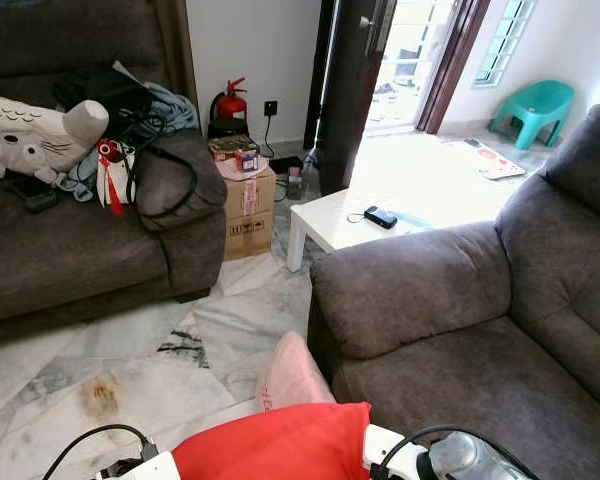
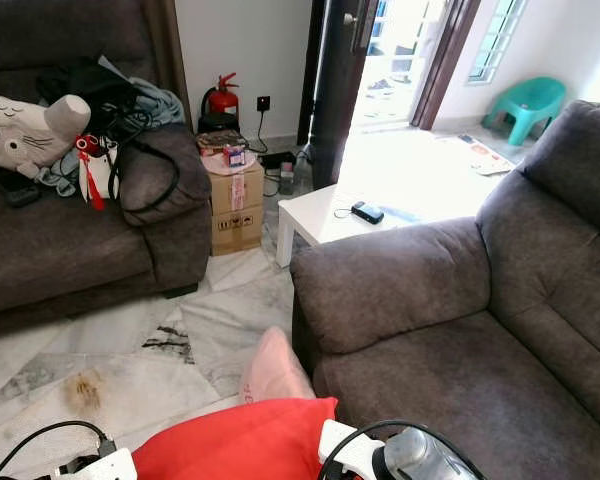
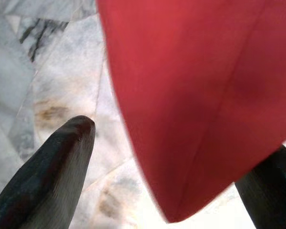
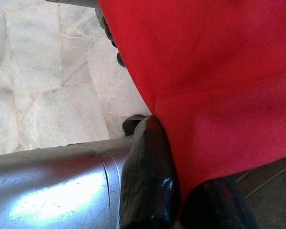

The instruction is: Move the pillow to the sofa from floor

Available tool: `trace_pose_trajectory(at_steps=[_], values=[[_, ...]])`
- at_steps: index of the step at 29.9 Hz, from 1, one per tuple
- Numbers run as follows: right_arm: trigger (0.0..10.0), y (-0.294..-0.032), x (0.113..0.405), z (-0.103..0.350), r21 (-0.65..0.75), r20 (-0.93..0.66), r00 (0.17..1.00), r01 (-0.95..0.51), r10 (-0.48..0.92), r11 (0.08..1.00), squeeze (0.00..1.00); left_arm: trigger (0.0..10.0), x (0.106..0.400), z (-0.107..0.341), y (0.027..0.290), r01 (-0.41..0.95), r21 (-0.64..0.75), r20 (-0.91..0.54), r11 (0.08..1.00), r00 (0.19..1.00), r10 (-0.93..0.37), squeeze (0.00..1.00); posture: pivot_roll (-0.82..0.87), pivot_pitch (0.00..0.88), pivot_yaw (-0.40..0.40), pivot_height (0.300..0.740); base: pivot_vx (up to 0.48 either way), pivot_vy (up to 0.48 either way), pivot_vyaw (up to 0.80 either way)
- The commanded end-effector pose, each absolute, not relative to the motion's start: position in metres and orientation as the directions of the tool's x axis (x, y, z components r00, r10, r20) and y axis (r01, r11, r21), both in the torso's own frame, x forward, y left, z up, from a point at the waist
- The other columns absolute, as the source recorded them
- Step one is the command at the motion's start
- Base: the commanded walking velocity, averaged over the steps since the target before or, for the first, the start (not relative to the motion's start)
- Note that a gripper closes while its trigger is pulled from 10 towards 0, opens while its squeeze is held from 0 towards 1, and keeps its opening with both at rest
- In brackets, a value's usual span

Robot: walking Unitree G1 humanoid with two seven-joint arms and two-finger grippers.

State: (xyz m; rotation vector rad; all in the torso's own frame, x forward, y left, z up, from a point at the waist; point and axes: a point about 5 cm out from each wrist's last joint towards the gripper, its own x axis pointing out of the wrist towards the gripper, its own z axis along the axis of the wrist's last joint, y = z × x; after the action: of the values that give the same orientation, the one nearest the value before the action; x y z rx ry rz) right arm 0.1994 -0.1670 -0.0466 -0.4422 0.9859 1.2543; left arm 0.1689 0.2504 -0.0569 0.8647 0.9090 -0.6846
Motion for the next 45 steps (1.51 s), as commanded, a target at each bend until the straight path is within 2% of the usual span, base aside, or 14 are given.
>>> trace_pose_trajectory(at_steps=[1, 7, 8, 9, 10, 11, 16, 22, 26, 28, 32, 36, 39, 45], values=[[10.0, -0.176, 0.198, -0.047, 0.218, -0.824, 0.006, -0.92, 0.566, 0.327, 0.0, 0.0, 0.175, -0.056, 0.252, 0.802, 0.385, -0.869, 0.458, 0.482, -0.115, 0.0, 0.19, 0.0, -0.134, 0.74, 0.0, 0.0, 0.0], [10.0, -0.177, 0.198, -0.048, 0.207, -0.824, 0.021, -0.919, 0.566, 0.335, 0.0, 0.0, 0.182, -0.054, 0.257, 0.774, 0.441, -0.848, 0.454, 0.525, -0.071, 0.0, 0.19, 0.0, -0.136, 0.74, 0.0, 0.0, 0.0], [10.0, -0.177, 0.198, -0.048, 0.206, -0.824, 0.022, -0.919, 0.566, 0.336, 0.0, 0.4, 0.182, -0.054, 0.257, 0.772, 0.443, -0.847, 0.456, 0.527, -0.069, 0.0, 0.18, 0.0, -0.136, 0.74, 0.0, 0.0, 0.0], [10.0, -0.177, 0.198, -0.047, 0.205, -0.824, 0.023, -0.919, 0.567, 0.336, 0.0, 1.7, 0.183, -0.054, 0.257, 0.769, 0.44, -0.846, 0.463, 0.528, -0.072, 0.0, 0.18, 0.0, -0.136, 0.74, 0.0, 0.0, 0.0], [10.0, -0.177, 0.198, -0.048, 0.205, -0.823, 0.025, -0.919, 0.567, 0.338, 0.0, 7.2, 0.183, -0.054, 0.255, 0.766, 0.433, -0.844, 0.475, 0.53, -0.086, 0.0, 0.19, 0.0, -0.137, 0.74, 0.0, 0.0, 0.0], [10.0, -0.177, 0.198, -0.048, 0.204, -0.823, 0.026, -0.919, 0.567, 0.338, 0.0, 10.0, 0.183, -0.055, 0.253, 0.765, 0.42, -0.843, 0.488, 0.528, -0.103, 0.0, 0.18, 0.0, -0.136, 0.74, 0.0, 0.0, 0.0], [10.0, -0.177, 0.199, -0.048, 0.198, -0.824, 0.03, -0.92, 0.566, 0.338, 0.0, 10.0, 0.182, -0.056, 0.246, 0.78, 0.389, -0.844, 0.49, 0.515, -0.15, 0.0, 0.18, 0.0, -0.136, 0.74, 0.0, 0.0, 0.0], [10.0, -0.177, 0.199, -0.048, 0.188, -0.83, 0.033, -0.924, 0.557, 0.333, 0.0, 10.0, 0.182, -0.058, 0.245, 0.795, 0.396, -0.849, 0.46, 0.508, -0.146, 0.0, 0.18, 0.0, -0.137, 0.74, 0.0, 0.0, 0.0], [10.0, -0.177, 0.199, -0.048, 0.182, -0.831, 0.036, -0.925, 0.555, 0.332, 0.0, 10.0, 0.185, -0.055, 0.244, 0.787, 0.438, -0.826, 0.434, 0.543, -0.15, 0.0, 0.18, 0.0, -0.137, 0.74, 0.0, 0.0, 0.0], [10.0, -0.177, 0.199, -0.048, 0.18, -0.831, 0.038, -0.926, 0.555, 0.332, 0.0, 10.0, 0.193, -0.05, 0.243, 0.745, 0.497, -0.778, 0.444, 0.609, -0.151, 0.0, 0.18, 0.0, -0.136, 0.74, 0.0, 0.0, 0.0], [10.0, -0.177, 0.2, -0.048, 0.178, -0.832, 0.038, -0.926, 0.553, 0.332, 0.0, 10.0, 0.199, -0.047, 0.24, 0.721, 0.513, -0.749, 0.466, 0.641, -0.167, 0.0, 0.18, 0.0, -0.137, 0.74, 0.0, 0.0, 0.0], [10.0, -0.177, 0.199, -0.049, 0.177, -0.834, 0.037, -0.927, 0.55, 0.331, 0.0, 10.0, 0.197, -0.048, 0.237, 0.732, 0.486, -0.758, 0.477, 0.625, -0.186, 0.0, 0.18, 0.0, -0.137, 0.74, 0.0, 0.0, 0.0], [10.0, -0.177, 0.199, -0.049, 0.171, -0.842, 0.033, -0.93, 0.538, 0.326, 0.0, 10.0, 0.187, -0.056, 0.228, 0.786, 0.413, -0.796, 0.461, 0.557, -0.237, 0.0, 0.18, 0.0, -0.137, 0.74, 0.0, 0.0, 0.0], [10.0, -0.177, 0.199, -0.05, 0.17, -0.843, 0.033, -0.931, 0.537, 0.324, 0.0, 10.0, 0.18, -0.061, 0.224, 0.815, 0.354, -0.818, 0.459, 0.508, -0.27, 0.0, 0.18, 0.0, -0.138, 0.74, 0.0, 0.0, 0.0]])
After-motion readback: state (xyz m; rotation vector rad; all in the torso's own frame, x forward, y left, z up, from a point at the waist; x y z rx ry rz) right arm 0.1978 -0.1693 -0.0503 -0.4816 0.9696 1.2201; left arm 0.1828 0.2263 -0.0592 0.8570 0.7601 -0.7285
